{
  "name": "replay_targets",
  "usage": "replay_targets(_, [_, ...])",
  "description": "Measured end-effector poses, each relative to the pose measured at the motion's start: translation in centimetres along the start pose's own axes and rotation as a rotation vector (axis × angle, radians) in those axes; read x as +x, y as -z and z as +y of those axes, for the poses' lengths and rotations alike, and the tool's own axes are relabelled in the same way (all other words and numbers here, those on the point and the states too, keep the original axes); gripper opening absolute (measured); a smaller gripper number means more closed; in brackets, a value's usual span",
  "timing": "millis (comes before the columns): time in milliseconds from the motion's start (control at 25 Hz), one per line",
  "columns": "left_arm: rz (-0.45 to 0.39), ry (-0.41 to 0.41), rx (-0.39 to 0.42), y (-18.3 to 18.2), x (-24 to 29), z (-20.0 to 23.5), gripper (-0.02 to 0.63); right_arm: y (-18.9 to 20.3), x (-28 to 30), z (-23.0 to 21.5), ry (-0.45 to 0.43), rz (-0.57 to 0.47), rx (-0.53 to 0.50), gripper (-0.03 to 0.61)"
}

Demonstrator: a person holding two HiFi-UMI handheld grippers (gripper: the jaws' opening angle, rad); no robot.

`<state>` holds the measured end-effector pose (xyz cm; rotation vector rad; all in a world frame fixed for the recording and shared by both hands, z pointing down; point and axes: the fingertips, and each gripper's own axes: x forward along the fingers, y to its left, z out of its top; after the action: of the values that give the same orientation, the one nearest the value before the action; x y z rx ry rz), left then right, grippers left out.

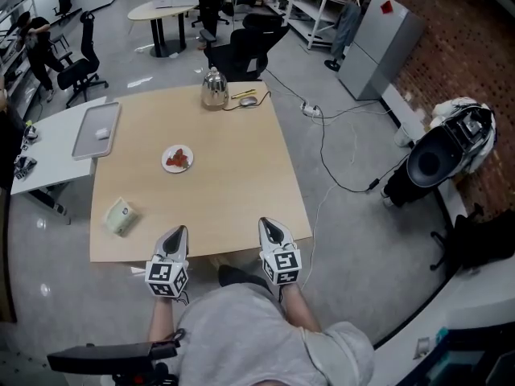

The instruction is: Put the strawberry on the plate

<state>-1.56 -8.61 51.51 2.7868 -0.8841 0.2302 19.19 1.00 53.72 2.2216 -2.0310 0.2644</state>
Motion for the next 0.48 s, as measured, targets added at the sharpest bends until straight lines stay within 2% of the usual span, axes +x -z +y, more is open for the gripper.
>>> replay_targets(160, [-0.003,0.001,0.005,-0.06,-0.34,-0.2,0.02,0.2,-0.3,0.18,-0.005,0.003,0.021,0.006])
replay_targets(480, [-0.007,0.0,0.011,-0.32,-0.54,-0.03,0.02,0.45,-0.11,0.79,-0.003,0.017,0.0,0.006])
